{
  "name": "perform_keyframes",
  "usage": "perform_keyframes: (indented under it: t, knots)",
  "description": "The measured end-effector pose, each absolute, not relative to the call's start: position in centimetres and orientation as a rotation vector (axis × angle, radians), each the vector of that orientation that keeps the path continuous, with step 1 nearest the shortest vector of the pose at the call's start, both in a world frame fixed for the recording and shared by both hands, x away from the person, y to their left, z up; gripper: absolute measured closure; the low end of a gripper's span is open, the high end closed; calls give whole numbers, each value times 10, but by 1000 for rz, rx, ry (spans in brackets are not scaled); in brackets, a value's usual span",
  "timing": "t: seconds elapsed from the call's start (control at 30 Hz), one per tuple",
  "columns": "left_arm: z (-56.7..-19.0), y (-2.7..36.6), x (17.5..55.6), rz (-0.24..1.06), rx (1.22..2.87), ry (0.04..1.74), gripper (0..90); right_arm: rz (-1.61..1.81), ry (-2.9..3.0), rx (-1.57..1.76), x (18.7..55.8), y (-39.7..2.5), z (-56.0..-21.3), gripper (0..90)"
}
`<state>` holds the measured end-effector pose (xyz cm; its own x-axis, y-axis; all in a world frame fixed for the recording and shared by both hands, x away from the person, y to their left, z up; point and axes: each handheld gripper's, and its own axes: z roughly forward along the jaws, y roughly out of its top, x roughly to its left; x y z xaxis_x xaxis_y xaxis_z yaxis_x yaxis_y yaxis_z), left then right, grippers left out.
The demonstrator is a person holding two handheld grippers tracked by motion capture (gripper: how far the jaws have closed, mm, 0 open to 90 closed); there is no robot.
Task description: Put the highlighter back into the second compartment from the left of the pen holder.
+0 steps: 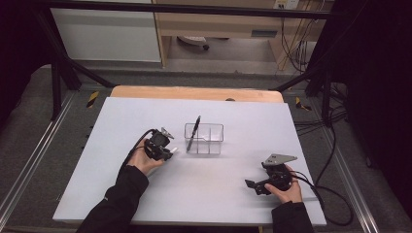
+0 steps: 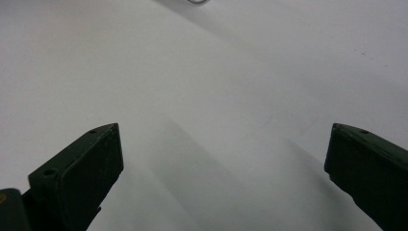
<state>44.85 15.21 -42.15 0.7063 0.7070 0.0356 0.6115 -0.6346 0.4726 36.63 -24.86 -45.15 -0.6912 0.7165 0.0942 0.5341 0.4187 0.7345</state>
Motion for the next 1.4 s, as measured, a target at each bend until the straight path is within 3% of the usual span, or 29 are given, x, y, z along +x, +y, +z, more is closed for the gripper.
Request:
perform_keyframes:
  t: [0.37, 0.5, 1.0, 1.4]
  knots:
    - [-424, 157, 446, 310, 2478, 990, 771, 1134, 2441, 1098, 366, -249, -452, 5]
    - [-422, 162, 444, 308, 2492, 983, 719, 1130, 2442, 1095, 367, -248, -452, 5]
    - [-425, 159, 442, 297, 2539, 959, 779, 1131, 2441, 1101, 366, -248, -452, 5]
    - [-405, 165, 430, 323, 2441, 946, 781, 1127, 2445, 1100, 366, -248, -452, 5]
